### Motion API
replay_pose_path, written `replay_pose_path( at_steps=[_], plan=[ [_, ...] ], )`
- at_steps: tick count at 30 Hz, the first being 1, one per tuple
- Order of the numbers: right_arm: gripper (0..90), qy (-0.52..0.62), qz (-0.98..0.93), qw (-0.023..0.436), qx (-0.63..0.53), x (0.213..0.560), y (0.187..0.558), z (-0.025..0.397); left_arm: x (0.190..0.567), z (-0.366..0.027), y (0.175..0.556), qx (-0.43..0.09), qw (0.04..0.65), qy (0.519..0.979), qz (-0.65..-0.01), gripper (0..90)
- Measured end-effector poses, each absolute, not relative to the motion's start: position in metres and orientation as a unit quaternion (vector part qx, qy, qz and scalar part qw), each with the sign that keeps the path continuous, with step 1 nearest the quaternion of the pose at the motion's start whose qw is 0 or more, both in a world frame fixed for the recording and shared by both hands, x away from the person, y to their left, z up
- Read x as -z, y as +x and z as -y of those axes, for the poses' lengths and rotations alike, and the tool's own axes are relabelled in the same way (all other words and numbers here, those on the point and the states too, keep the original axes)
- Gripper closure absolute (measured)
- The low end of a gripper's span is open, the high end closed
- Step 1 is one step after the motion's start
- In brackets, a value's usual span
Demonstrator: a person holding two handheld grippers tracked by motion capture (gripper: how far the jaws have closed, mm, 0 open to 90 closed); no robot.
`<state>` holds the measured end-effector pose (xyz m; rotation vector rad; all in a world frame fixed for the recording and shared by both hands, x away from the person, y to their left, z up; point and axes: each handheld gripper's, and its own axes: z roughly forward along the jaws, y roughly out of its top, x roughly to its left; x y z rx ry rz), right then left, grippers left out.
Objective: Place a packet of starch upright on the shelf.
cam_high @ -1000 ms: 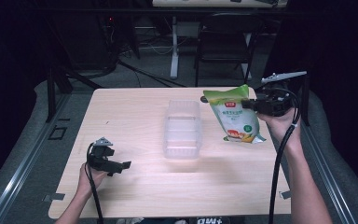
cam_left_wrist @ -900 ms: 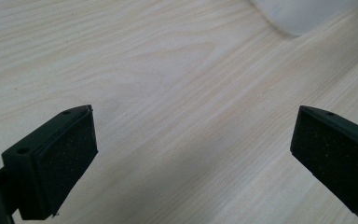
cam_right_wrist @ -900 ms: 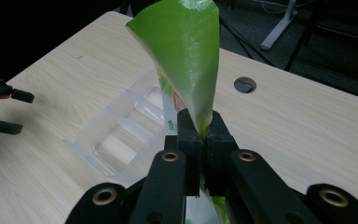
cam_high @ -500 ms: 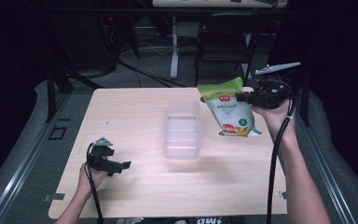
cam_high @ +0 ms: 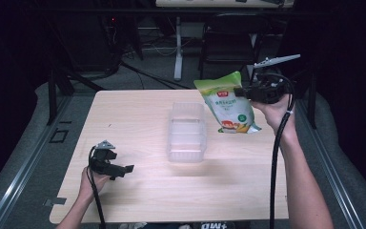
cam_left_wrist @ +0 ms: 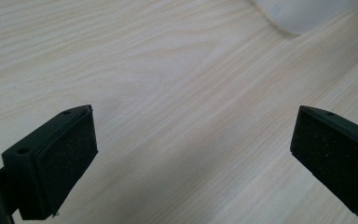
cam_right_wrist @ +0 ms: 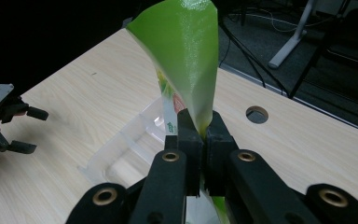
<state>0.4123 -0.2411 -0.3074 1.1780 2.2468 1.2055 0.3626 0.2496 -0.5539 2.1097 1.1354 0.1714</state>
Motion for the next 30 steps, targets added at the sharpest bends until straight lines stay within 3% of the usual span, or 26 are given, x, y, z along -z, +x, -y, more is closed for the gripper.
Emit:
replay_pose_path(
  at_steps=[30],
  plan=[
    [88.1, 0.367, -0.807, 0.149, -0.439, 0.294, 0.429, 0.183, 0.553, -0.252, 0.362, -0.068, 0.359, 0.820, -0.440, 0.5]
  ],
)
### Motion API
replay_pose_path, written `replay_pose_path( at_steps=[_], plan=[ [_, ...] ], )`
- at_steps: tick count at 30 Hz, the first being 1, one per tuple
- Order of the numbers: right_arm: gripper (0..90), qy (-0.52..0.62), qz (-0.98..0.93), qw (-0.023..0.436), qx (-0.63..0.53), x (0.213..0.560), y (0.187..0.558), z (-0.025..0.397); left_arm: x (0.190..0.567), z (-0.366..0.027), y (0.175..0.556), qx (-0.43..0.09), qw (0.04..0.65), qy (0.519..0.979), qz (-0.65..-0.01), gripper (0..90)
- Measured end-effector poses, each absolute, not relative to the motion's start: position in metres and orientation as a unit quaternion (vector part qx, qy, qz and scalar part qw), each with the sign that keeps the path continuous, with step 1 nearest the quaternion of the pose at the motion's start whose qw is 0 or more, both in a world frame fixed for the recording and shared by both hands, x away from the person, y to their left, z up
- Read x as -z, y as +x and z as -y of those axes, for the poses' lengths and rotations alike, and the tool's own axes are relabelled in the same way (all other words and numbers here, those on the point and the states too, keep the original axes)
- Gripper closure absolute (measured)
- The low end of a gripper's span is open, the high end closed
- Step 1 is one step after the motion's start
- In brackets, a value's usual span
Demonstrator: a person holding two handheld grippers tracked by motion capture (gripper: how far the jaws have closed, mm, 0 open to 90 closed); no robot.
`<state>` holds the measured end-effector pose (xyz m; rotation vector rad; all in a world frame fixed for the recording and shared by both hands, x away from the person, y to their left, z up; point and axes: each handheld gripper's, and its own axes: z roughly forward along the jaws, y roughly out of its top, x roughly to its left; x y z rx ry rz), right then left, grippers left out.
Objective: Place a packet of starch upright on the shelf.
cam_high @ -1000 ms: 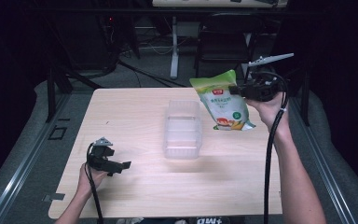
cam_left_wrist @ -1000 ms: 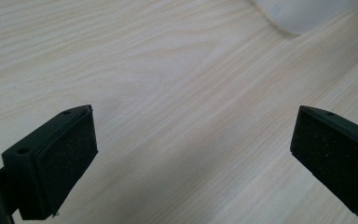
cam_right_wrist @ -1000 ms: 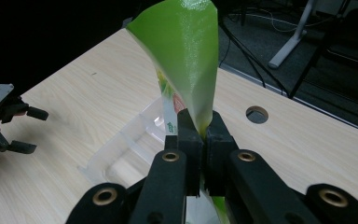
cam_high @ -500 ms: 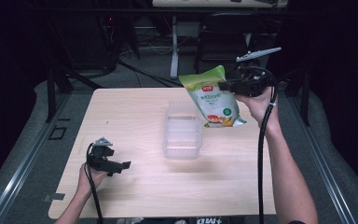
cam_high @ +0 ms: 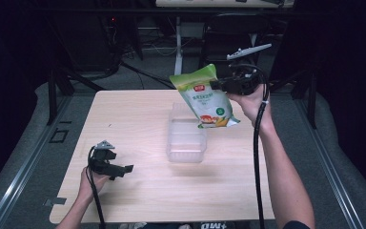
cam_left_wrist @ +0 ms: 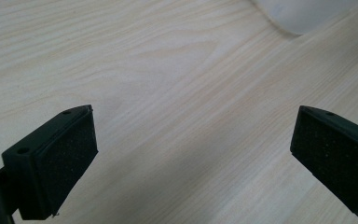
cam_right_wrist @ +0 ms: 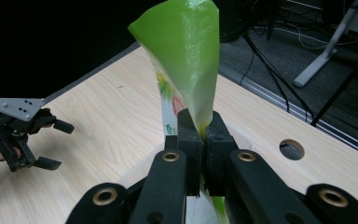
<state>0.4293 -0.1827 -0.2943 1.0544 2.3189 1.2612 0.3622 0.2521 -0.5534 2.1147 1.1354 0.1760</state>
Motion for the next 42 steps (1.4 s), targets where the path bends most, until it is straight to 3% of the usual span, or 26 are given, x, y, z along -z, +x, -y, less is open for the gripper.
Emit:
replay_pose_path(
  at_steps=[28, 42],
  plan=[
    [88.0, 0.358, -0.813, 0.128, -0.441, 0.318, 0.432, 0.144, 0.553, -0.249, 0.362, -0.069, 0.361, 0.821, -0.437, 0.5],
    [87.9, 0.358, -0.815, 0.104, -0.444, 0.351, 0.432, 0.122, 0.553, -0.249, 0.363, -0.066, 0.359, 0.824, -0.434, 0.5]
  ],
)
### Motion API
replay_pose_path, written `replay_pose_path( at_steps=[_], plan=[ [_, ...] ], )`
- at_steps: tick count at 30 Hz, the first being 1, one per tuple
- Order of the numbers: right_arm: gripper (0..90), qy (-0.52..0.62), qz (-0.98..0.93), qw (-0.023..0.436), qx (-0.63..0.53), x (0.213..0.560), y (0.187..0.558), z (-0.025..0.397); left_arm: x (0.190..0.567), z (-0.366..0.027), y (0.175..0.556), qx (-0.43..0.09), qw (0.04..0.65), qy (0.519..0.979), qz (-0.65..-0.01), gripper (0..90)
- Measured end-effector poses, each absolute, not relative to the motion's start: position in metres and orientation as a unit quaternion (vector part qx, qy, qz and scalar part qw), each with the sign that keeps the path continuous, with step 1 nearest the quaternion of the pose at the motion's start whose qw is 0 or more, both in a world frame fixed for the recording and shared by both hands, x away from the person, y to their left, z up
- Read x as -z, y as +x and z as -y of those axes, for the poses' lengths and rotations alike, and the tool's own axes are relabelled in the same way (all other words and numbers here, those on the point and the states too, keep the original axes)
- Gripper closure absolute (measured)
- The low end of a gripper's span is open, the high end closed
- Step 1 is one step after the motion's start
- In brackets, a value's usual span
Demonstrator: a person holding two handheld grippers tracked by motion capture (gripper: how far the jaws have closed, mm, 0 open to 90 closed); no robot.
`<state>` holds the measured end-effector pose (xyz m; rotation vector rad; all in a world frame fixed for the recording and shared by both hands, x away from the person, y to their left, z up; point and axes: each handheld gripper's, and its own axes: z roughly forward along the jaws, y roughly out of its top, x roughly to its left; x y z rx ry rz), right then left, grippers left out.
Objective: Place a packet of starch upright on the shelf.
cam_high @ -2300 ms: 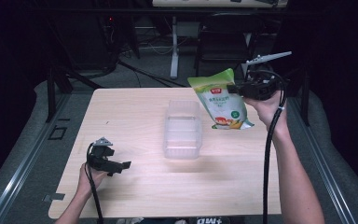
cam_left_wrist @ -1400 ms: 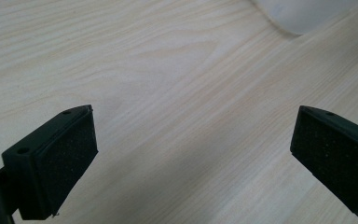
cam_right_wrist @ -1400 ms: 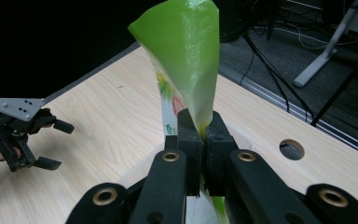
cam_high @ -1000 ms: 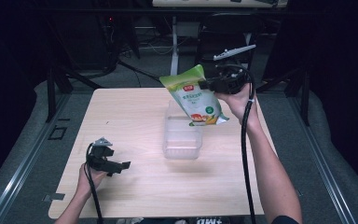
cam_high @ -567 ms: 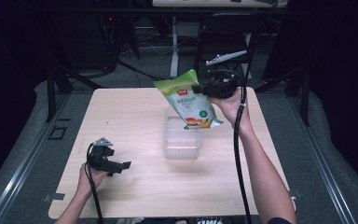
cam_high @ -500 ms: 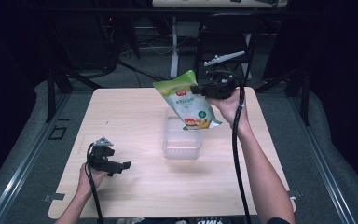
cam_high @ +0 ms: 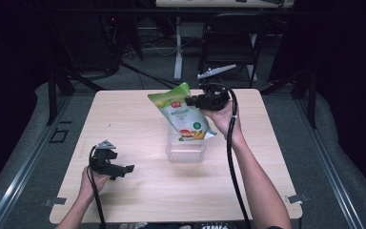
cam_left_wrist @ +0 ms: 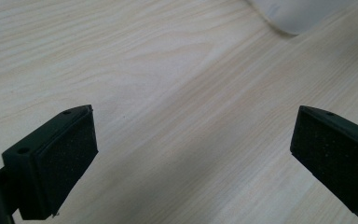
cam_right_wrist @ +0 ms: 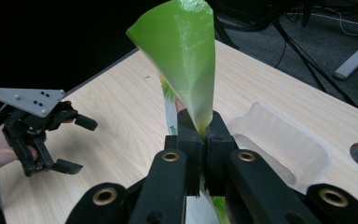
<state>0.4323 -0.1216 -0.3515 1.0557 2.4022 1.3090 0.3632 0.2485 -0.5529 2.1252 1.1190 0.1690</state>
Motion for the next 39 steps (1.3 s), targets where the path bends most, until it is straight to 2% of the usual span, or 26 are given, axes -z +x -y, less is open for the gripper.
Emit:
replay_pose_path(
  at_steps=[18, 26, 29, 33, 35, 37, 39],
  plan=[
    [87.0, 0.372, -0.828, 0.075, -0.413, 0.414, 0.443, 0.096, 0.553, -0.248, 0.365, -0.063, 0.360, 0.825, -0.430, 0.6],
    [84.6, 0.381, -0.830, 0.076, -0.401, 0.425, 0.447, 0.103, 0.553, -0.249, 0.364, -0.066, 0.360, 0.825, -0.431, 0.5],
    [81.6, 0.382, -0.833, 0.072, -0.394, 0.425, 0.449, 0.105, 0.553, -0.248, 0.364, -0.065, 0.361, 0.825, -0.430, 0.6],
    [65.4, 0.369, -0.841, 0.065, -0.391, 0.423, 0.455, 0.106, 0.553, -0.247, 0.364, -0.066, 0.360, 0.826, -0.428, 0.6],
    [60.4, 0.364, -0.845, 0.070, -0.386, 0.420, 0.457, 0.103, 0.553, -0.247, 0.364, -0.066, 0.359, 0.826, -0.430, 0.6],
    [57.9, 0.355, -0.850, 0.075, -0.382, 0.416, 0.460, 0.098, 0.553, -0.247, 0.364, -0.065, 0.359, 0.826, -0.430, 0.6],
    [62.6, 0.344, -0.854, 0.084, -0.380, 0.411, 0.461, 0.094, 0.553, -0.247, 0.364, -0.067, 0.360, 0.825, -0.430, 0.6]
  ],
)
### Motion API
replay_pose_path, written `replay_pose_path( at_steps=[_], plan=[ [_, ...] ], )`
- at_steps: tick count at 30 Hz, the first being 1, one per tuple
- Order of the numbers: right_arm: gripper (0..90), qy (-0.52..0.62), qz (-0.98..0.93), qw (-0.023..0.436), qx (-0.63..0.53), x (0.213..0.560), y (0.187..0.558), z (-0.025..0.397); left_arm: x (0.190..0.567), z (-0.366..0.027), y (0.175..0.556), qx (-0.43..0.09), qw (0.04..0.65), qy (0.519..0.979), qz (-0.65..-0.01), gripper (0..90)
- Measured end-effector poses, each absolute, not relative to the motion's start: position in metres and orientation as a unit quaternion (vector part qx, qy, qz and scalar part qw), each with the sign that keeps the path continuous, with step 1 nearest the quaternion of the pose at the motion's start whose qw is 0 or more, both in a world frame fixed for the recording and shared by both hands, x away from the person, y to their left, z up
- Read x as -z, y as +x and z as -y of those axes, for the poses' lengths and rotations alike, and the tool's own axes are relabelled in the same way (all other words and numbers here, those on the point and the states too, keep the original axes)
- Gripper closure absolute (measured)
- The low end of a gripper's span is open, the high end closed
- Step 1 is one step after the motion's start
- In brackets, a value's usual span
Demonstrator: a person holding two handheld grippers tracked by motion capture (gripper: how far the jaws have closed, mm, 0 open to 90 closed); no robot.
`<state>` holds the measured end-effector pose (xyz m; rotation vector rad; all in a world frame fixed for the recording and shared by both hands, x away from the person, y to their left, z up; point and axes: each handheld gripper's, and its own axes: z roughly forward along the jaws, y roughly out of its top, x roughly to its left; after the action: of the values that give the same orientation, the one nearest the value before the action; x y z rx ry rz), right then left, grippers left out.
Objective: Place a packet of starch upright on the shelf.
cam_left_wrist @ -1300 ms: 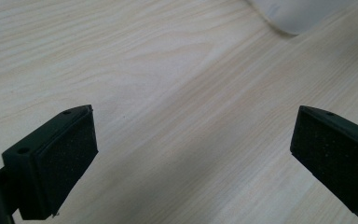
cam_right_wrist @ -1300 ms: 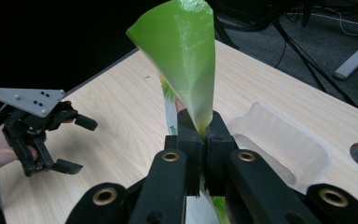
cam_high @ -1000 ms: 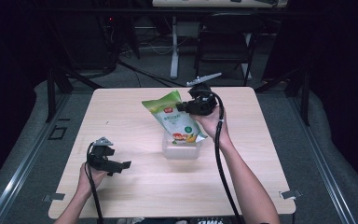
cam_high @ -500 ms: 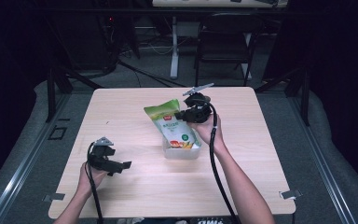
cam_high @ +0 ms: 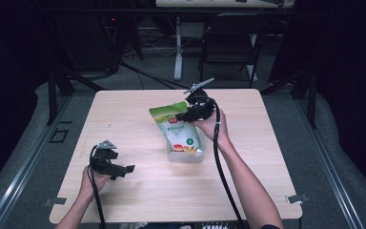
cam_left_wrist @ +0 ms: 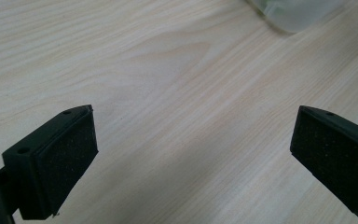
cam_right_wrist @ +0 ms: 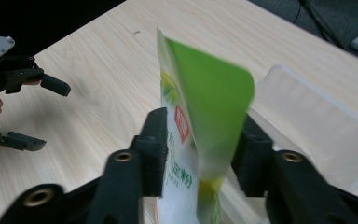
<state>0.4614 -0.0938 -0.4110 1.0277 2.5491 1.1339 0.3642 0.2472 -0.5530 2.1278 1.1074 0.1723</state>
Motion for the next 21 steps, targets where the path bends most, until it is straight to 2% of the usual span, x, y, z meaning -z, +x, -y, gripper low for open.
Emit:
replay_pose_path(
  at_steps=[2, 4, 13, 14, 21],
  plan=[
    [74.5, 0.335, -0.860, 0.093, -0.374, 0.407, 0.460, 0.090, 0.553, -0.248, 0.364, -0.063, 0.359, 0.827, -0.428, 0.6],
    [81.1, 0.333, -0.861, 0.103, -0.370, 0.405, 0.458, 0.088, 0.553, -0.249, 0.364, -0.063, 0.359, 0.827, -0.428, 0.7],
    [85.5, 0.337, -0.858, 0.111, -0.372, 0.406, 0.448, 0.101, 0.553, -0.249, 0.364, -0.064, 0.358, 0.827, -0.429, 0.7],
    [88.7, 0.338, -0.857, 0.110, -0.374, 0.407, 0.448, 0.104, 0.553, -0.249, 0.364, -0.064, 0.359, 0.826, -0.430, 0.7],
    [89.7, 0.362, -0.840, 0.109, -0.389, 0.418, 0.446, 0.123, 0.553, -0.249, 0.364, -0.066, 0.359, 0.827, -0.428, 0.7]
  ],
)
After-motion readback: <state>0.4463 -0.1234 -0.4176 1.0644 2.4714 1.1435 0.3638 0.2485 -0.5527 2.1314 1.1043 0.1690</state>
